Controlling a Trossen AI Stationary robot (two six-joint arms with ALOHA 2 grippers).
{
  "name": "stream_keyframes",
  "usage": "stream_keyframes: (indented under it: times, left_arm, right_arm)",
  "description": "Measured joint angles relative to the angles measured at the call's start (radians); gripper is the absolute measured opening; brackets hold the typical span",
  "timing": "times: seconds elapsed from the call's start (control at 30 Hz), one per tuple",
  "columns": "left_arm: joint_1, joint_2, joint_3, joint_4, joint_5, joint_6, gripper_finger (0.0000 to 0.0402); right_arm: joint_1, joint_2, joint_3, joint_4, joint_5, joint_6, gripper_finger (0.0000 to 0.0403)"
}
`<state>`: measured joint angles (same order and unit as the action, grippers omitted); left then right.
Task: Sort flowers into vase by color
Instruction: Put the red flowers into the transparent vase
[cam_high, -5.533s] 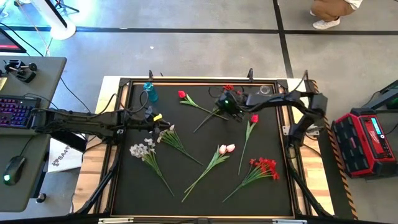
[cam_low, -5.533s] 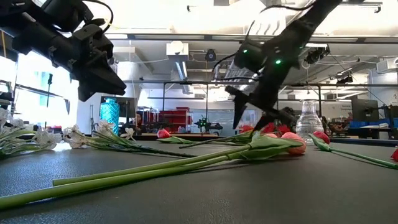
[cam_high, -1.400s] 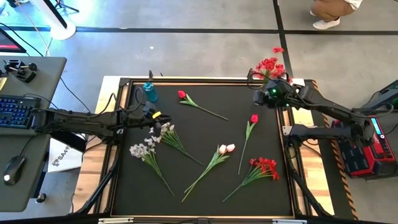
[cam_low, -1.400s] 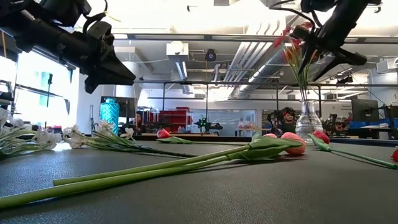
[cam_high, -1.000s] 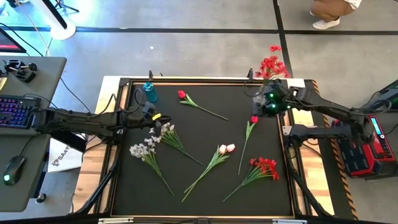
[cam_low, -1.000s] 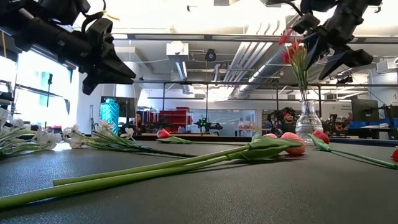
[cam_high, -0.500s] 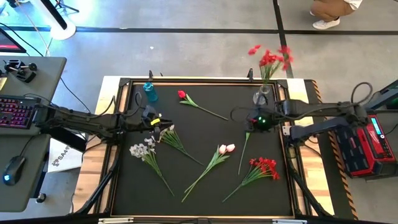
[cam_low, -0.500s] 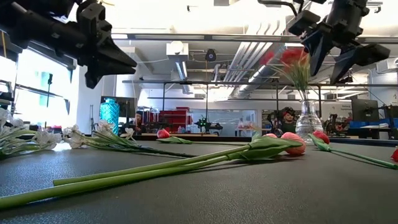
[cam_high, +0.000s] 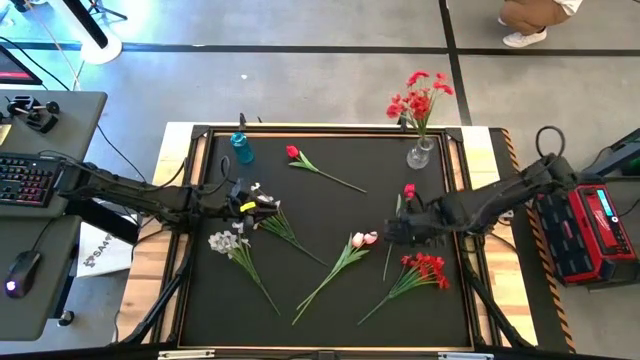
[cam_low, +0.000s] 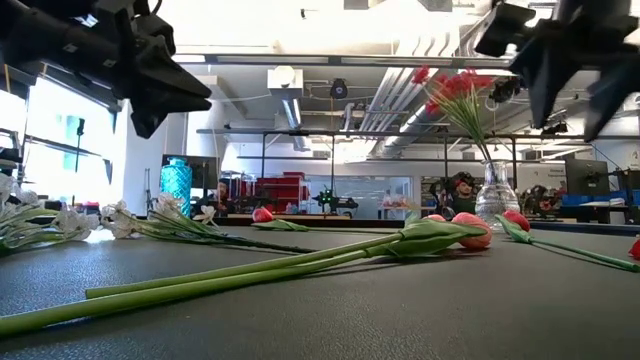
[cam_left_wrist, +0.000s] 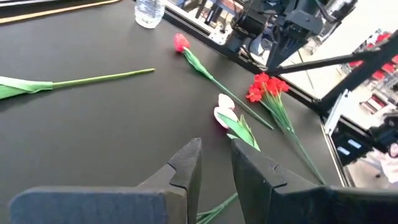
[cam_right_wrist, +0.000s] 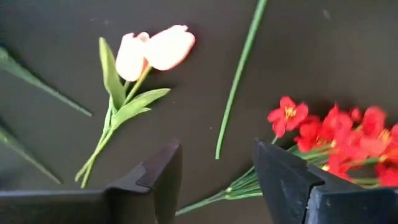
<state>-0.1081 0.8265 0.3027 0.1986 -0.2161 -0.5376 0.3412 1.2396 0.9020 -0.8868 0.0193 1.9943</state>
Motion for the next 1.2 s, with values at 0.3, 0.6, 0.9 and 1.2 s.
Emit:
stream_keyframes:
  times: [0.3,0.6,0.9,1.2]
  left_arm:
    - [-0.027,0.0,0.0,-0.023,0.0,0.018,0.0074]
    - [-0.053,0.0,0.0,-0.166,0.009,-0.046,0.0074]
    - [-0.078,0.0,0.0,-0.208,0.027,-0.054,0.0074]
    - [-0.077,0.0,0.0,-0.209,0.022,-0.054,0.0074]
  right_arm:
    - [0.187,0.113,0.0,0.044,0.018,0.336,0.0183]
    - [0.196,0.237,0.0,0.198,-0.116,0.343,0.0183]
    - [0.247,0.26,0.0,0.207,-0.243,0.37,0.0183]
    - [0.233,0.26,0.0,0.064,-0.237,0.369,0.0183]
